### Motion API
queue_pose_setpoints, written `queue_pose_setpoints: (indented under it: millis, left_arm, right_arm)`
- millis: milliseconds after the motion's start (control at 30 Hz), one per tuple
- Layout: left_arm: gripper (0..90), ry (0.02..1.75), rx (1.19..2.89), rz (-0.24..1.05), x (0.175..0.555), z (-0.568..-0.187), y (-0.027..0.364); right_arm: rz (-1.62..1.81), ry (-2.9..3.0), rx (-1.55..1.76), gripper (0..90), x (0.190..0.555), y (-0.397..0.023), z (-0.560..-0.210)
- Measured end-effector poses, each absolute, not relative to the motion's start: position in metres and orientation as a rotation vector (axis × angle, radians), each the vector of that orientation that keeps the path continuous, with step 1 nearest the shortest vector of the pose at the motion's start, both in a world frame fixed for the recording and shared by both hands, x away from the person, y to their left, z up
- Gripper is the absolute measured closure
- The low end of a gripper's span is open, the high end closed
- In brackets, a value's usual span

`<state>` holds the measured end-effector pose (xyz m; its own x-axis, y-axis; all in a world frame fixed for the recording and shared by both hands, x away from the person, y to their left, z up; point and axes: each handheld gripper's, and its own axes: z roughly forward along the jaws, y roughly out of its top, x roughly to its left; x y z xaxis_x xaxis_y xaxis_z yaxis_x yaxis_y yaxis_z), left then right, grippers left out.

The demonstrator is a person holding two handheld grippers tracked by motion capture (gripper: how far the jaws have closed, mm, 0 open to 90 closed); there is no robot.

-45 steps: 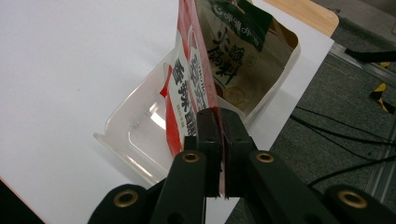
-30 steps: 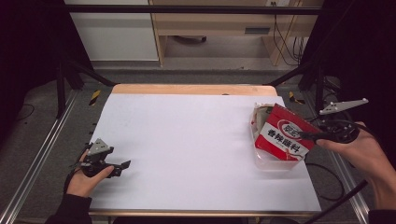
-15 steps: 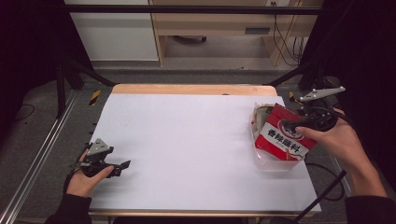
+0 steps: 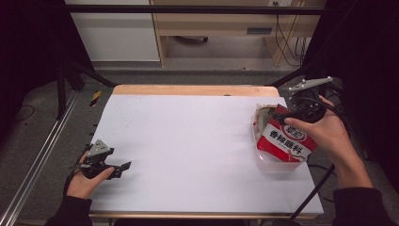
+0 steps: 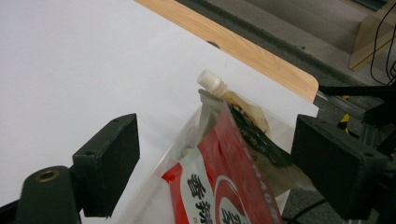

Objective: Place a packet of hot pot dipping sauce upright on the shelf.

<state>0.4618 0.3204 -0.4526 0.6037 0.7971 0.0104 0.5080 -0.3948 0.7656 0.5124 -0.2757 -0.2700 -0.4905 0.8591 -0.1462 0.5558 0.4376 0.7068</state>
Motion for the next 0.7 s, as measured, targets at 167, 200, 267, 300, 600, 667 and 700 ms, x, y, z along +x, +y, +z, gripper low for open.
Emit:
queue_pose_setpoints:
  millis: [167, 200, 267, 300, 600, 667, 700]
  left_arm:
    - [8.0, 1.028, 2.077, 0.491, 0.462, -0.453, 0.321]
    - [8.0, 1.029, 2.077, 0.491, 0.462, -0.453, 0.321]
    - [8.0, 1.030, 2.078, 0.493, 0.462, -0.453, 0.321]
    - [8.0, 1.033, 2.077, 0.492, 0.462, -0.453, 0.321]
    - [7.8, 1.033, 2.076, 0.496, 0.462, -0.453, 0.321]
    - [7.7, 1.034, 2.074, 0.497, 0.462, -0.453, 0.321]
    - [7.6, 1.034, 2.073, 0.497, 0.462, -0.453, 0.321]
  right_arm:
    - [0.823, 2.199, 1.178, 15.3, 0.515, -0.263, -0.266]
    - [0.819, 2.194, 1.178, 15.2, 0.515, -0.261, -0.265]
    - [0.824, 2.182, 1.181, 14.8, 0.517, -0.255, -0.263]
    - [0.831, 2.175, 1.180, 14.7, 0.517, -0.253, -0.262]
    - [0.877, 2.117, 1.180, 12.4, 0.521, -0.227, -0.252]
    - [0.882, 2.107, 1.177, 12.3, 0.523, -0.222, -0.250]
    - [0.883, 2.098, 1.181, 12.3, 0.524, -0.219, -0.249]
